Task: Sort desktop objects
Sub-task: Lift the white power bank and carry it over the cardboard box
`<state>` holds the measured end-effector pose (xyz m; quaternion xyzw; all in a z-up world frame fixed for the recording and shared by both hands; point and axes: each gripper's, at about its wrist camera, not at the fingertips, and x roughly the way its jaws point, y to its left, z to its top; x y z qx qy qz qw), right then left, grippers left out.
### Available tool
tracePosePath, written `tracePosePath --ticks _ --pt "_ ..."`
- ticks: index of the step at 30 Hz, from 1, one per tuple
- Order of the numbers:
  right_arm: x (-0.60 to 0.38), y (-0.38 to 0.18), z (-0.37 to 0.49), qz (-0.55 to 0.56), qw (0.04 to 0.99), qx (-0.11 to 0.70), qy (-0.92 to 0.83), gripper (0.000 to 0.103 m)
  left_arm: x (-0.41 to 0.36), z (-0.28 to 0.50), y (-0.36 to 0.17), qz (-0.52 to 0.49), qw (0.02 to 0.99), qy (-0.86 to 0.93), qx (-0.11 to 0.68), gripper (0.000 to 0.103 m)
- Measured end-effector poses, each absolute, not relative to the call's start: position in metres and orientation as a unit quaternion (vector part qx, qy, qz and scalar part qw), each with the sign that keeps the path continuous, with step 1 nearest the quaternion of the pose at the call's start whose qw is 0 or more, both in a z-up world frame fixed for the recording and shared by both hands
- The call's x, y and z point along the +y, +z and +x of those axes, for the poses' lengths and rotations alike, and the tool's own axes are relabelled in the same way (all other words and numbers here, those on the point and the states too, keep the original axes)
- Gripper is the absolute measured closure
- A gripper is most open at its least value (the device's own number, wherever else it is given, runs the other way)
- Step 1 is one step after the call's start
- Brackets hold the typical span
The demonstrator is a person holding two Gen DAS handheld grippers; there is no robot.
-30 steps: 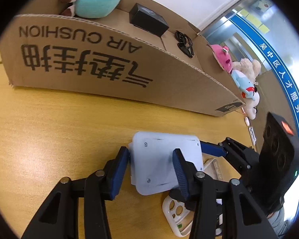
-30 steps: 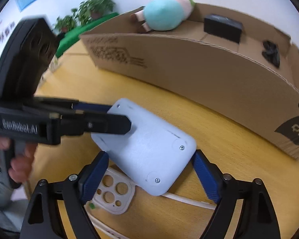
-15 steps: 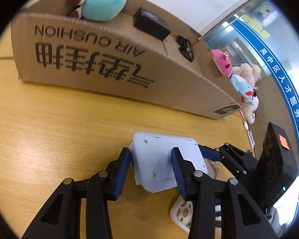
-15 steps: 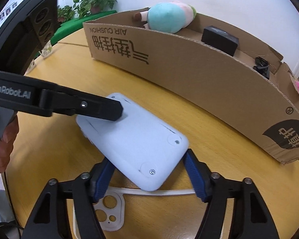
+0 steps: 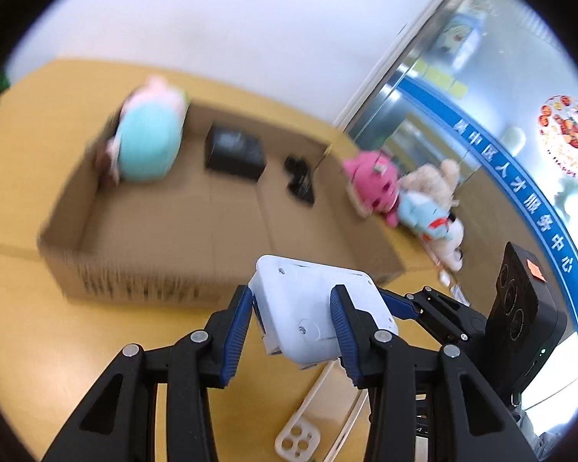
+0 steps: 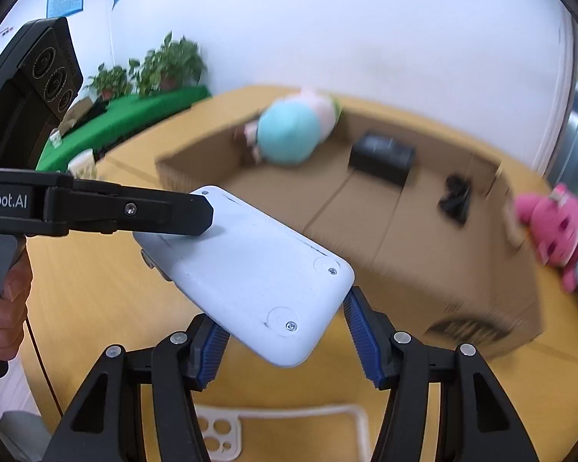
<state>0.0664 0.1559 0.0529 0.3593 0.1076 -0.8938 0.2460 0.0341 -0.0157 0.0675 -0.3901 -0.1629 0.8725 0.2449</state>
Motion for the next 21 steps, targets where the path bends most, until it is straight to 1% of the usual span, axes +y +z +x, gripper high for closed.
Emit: tracePosePath --ticks 5,10,15,21 --pt "0.151 0.095 0.037 0.318 0.239 0.119 -0.91 0.046 -0.015 0.007 0.105 -0.351 0.251 0.893 -0.131 0.061" --pt "0.136 0.117 0.001 0.303 0.238 0.132 -0.913 0.046 -0.025 -0.03 0.118 -0.341 0.243 0.901 -0.114 0.061" --pt "0.114 0.116 -0.039 0.317 0.249 0.136 -0.905 0.046 -0.044 -0.067 0.109 -0.357 0.23 0.898 -0.117 0.061" --pt "0.082 0.082 -0.099 0.372 0.274 0.132 -0.877 0.047 -0.067 -0.111 0.073 -0.407 0.201 0.882 -0.128 0.061"
